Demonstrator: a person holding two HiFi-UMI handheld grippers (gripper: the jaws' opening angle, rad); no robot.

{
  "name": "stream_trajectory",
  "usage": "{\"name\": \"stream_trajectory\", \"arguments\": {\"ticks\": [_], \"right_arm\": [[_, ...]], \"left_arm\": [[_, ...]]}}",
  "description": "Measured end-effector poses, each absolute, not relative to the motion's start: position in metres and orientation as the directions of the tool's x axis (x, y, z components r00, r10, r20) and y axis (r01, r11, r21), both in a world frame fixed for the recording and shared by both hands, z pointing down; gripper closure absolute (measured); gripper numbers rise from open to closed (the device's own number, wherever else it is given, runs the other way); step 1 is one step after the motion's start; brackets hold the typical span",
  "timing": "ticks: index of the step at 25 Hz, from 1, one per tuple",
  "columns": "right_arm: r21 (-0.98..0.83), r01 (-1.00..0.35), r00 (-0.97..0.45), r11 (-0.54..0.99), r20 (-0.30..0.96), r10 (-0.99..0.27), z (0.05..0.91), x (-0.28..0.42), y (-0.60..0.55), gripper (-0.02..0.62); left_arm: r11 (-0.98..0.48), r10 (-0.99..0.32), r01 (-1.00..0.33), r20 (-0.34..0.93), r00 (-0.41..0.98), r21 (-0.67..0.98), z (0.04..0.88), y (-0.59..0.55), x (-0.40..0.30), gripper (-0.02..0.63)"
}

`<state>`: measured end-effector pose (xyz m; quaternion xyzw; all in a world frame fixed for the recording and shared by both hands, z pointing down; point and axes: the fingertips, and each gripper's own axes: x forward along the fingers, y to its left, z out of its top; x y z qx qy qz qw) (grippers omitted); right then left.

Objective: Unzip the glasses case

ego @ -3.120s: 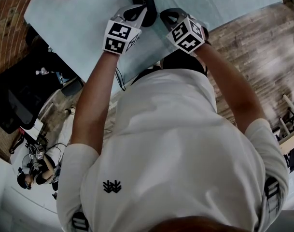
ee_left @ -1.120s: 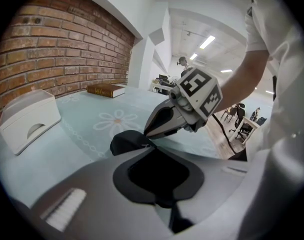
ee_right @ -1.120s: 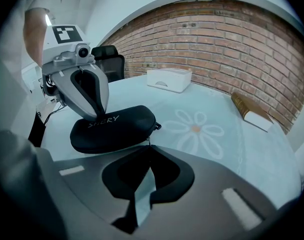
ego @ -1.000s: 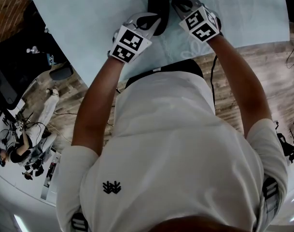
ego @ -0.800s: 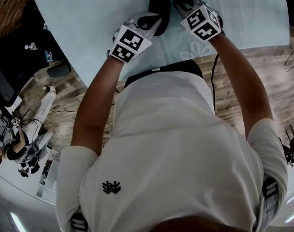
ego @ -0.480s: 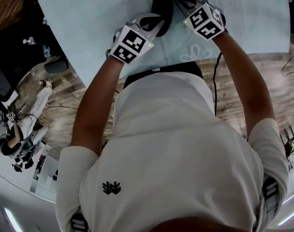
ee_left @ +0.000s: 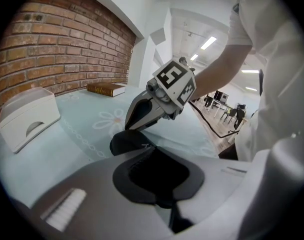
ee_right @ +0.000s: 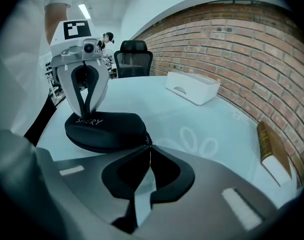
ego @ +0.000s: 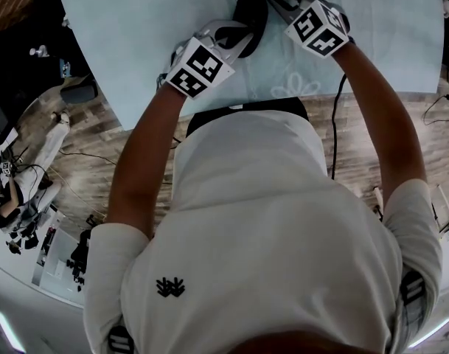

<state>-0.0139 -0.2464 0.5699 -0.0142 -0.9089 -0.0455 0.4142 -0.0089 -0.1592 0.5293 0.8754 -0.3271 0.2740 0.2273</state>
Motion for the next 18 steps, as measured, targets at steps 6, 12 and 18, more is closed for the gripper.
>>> {"name": "stream_trajectory", "arguments": {"ticks": [6,12,18], "right_arm": [[0.071,0.140,-0.645,0.988,0.763,0.037,0.573,-0.023,-0.248,0.591],[0.076,0.226,-0.626,0.971,0.776,0.085,0.573,-0.030,-0.249,0.589],[0.092,0.298,-0.609,0.950,0.785,0.115,0.568,-0.038,-0.250,0.588]], "left_arm": [[-0.692,-0.443,-0.691,0.634,0.634,0.208,0.531,-0.159,-0.009,0.552],[-0.683,-0.437,-0.696,0.641,0.631,0.220,0.533,-0.157,-0.012,0.552],[-0.676,-0.444,-0.702,0.635,0.632,0.225,0.532,-0.158,-0.012,0.552]]}}
